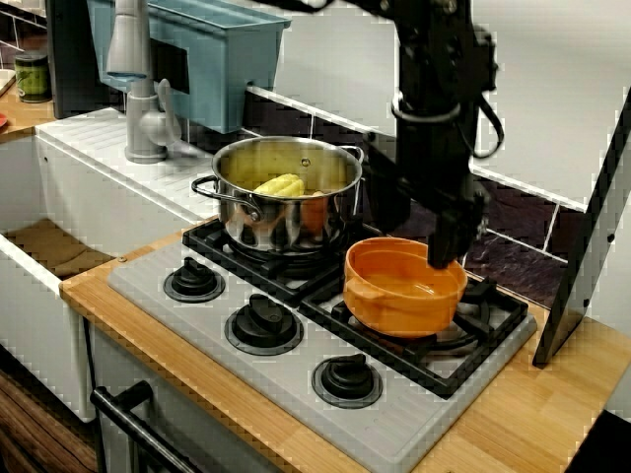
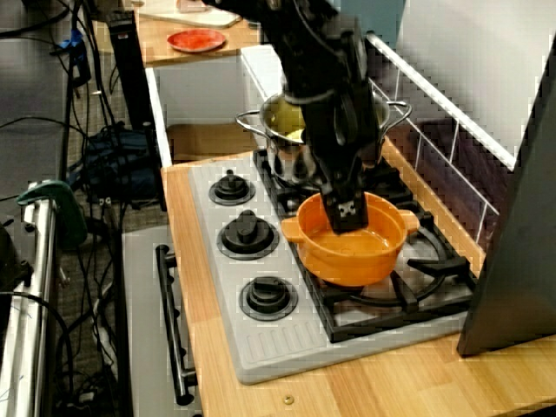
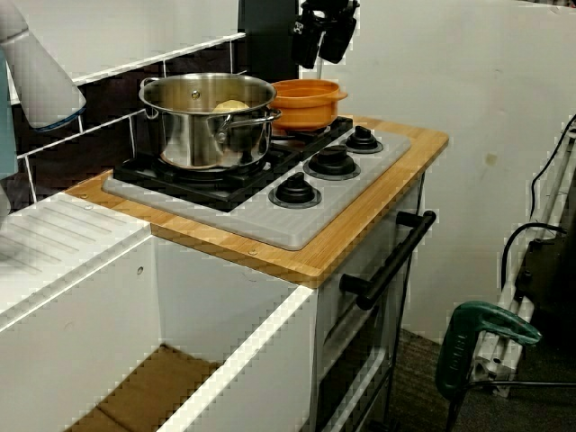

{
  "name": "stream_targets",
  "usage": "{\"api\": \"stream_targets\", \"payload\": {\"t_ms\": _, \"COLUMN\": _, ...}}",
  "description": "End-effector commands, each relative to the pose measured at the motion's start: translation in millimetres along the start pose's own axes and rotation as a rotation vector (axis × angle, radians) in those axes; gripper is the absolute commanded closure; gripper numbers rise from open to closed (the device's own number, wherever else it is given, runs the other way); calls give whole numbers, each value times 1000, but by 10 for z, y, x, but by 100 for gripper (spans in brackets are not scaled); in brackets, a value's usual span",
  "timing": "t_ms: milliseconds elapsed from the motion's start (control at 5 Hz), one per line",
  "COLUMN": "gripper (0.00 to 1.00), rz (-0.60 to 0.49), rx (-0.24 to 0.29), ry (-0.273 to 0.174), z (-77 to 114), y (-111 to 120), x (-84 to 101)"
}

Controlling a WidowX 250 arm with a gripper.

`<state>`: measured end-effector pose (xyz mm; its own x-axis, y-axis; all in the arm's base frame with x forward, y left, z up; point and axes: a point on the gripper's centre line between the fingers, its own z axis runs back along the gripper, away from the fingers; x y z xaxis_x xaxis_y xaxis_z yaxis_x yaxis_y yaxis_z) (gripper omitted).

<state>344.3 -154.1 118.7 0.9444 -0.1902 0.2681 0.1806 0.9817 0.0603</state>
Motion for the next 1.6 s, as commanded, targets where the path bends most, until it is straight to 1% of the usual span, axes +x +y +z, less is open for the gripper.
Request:
{"api": "stream_targets", "payload": {"t_ms": 0, "gripper": 0, "rz": -13, "rx": -2, "ry": -35, "z": 8, "y": -144, "x": 88}}
{"api": "stream_targets", "payload": {"t_ms": 400, "gripper": 0, "rz": -16, "rx": -18, "ry": -13, "z": -55, "y": -192, "x": 133}}
{"api": "stream_targets", "payload": {"t_ms": 800, "gripper": 0, "rz": -6, "rx": -14, "ry": -9, "z": -132, "y": -200, "x": 156}}
{"api": "stream_targets", "payload": {"t_ms": 1000, "gripper": 0, "rz": -12, "rx": -6, "ry": -4, "z": -198, "y": -225, "x": 120}}
{"api": "stream_targets", "payload": {"t_ms": 1400, "gripper": 0, "rz": -15, "rx": -1, "ry": 3, "z": -232, "y": -214, "x": 85}}
